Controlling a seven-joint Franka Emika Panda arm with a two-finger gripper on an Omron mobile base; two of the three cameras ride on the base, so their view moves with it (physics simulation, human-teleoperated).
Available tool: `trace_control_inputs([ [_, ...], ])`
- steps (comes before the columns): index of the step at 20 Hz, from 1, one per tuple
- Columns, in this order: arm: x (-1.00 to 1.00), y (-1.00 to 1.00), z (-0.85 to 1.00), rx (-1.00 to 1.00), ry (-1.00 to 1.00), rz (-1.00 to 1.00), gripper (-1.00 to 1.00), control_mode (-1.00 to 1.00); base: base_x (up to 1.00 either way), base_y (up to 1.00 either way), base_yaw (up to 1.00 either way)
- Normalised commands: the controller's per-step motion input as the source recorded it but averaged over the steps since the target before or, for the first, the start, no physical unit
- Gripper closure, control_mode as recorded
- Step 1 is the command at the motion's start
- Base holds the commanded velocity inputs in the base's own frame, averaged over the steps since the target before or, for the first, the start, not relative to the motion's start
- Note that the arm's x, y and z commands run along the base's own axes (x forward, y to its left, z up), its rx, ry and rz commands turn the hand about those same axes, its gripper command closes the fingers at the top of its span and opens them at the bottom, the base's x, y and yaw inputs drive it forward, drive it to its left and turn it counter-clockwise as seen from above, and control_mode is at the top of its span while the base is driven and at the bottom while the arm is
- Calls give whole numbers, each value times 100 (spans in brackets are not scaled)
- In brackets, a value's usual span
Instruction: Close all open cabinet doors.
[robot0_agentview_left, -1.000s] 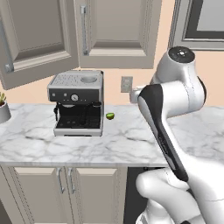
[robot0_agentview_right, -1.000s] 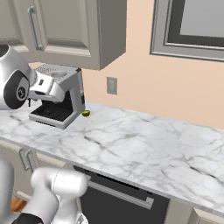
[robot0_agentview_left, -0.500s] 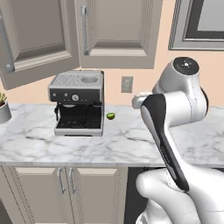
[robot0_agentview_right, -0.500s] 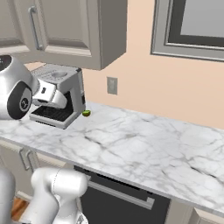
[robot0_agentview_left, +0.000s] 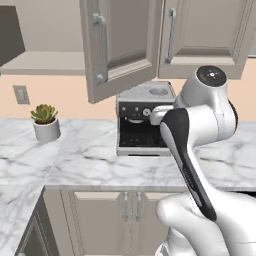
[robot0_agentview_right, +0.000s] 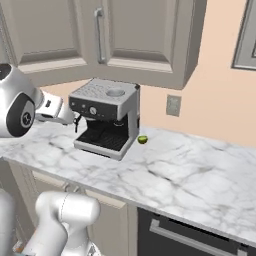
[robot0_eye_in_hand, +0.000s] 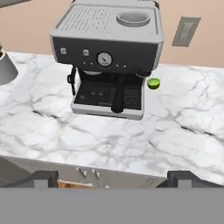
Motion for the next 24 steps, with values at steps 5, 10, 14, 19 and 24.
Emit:
trace_control_inputs([
  [5,0,0,0,0,0,0,-100,100,-5,73,-2],
  [10,0,0,0,0,0,0,-100,100,0,74,-5],
  [14,0,0,0,0,0,0,-100,100,-2,58,-7],
  [19,0,0,0,0,0,0,-100,100,-6,15,-3],
  [24,0,0,0,0,0,0,-100,100,7,14,0],
])
